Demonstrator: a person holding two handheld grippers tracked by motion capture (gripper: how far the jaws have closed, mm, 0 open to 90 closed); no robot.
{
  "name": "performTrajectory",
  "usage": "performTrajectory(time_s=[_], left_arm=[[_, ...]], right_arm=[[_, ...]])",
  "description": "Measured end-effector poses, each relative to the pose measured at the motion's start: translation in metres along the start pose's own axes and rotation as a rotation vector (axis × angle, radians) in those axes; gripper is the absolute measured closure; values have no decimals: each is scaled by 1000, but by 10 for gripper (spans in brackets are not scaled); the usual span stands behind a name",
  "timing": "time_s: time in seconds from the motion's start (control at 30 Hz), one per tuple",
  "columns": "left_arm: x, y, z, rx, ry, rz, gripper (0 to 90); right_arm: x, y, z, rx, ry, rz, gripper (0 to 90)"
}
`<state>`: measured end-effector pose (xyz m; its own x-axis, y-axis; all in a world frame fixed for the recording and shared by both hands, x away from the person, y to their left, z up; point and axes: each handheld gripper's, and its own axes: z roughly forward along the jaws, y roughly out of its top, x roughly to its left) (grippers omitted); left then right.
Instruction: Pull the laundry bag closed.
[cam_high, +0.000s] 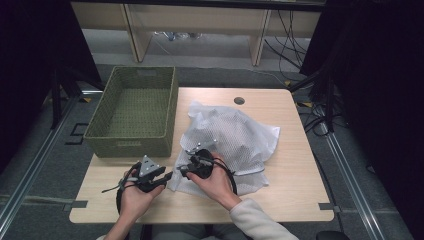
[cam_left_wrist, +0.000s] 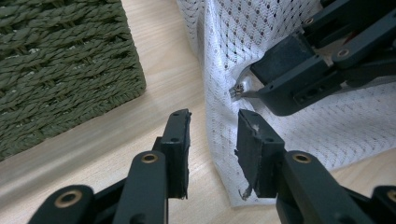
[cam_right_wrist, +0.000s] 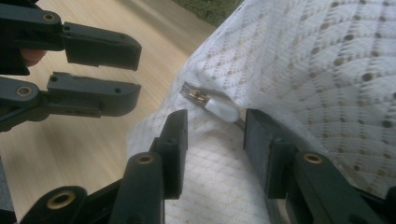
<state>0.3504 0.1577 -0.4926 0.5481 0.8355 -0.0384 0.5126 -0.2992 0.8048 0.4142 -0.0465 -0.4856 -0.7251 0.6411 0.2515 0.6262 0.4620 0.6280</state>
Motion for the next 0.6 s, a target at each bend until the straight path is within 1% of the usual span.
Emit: performTrajectory(time_s=[0.03, 0.07, 0.1, 0.13, 0.17, 0.2, 0.23, 0.27, 0.3, 0.33, 0.37, 0.4, 0.43, 0.47, 0.5, 0.53, 0.57, 0.6], left_arm=[[0, 0, 0, -1, 1, 1, 646], [0, 0, 0, -6, -1, 0, 646], [0, 0, 0, -6, 0, 0, 646], [0, 0, 0, 1, 3, 1, 646], [0, 0, 0, 2, 2, 2, 646], [0, 0, 1, -7, -1, -3, 646], [0, 0, 1, -7, -6, -2, 646], [-1, -1, 2, -16, -12, -11, 646], [0, 0, 1, 0, -5, 1, 646], [0, 0, 1, 2, -6, 2, 647], [-1, 0, 1, -5, -12, -5, 647], [0, 0, 1, -8, -7, 4, 646], [0, 0, 1, -8, -7, 4, 647], [-1, -1, 1, -10, -9, -7, 647], [-1, -1, 2, -15, -13, -15, 647], [-1, -1, 2, -14, -12, -13, 647], [-1, -1, 2, -13, -11, -12, 647], [0, 0, 1, -5, -4, 2, 647]], right_arm=[[-1, 0, 0, -3, 3, -12, 610], [0, 0, 1, -3, 9, 1, 609], [1, -1, 2, -17, 12, 10, 609], [0, -1, 1, 3, 7, 10, 609], [0, -1, 2, -6, 11, 7, 607], [0, -1, 1, -3, 7, 3, 607], [0, -1, 1, 9, 6, 12, 606], [0, -1, 2, 1, 10, 4, 605], [1, -1, 2, 2, 9, 13, 606], [2, -2, 3, 3, 4, 18, 606], [2, -2, 3, 7, 11, 20, 606], [1, -2, 5, -19, 16, -1, 606], [1, -1, 3, 1, 17, -6, 606], [2, -1, 4, 7, 14, 6, 606], [1, -1, 5, -7, 17, -6, 606], [2, -1, 5, -4, 13, -1, 606], [2, -1, 5, -6, 18, -9, 605], [2, -1, 5, -5, 13, -9, 604]])
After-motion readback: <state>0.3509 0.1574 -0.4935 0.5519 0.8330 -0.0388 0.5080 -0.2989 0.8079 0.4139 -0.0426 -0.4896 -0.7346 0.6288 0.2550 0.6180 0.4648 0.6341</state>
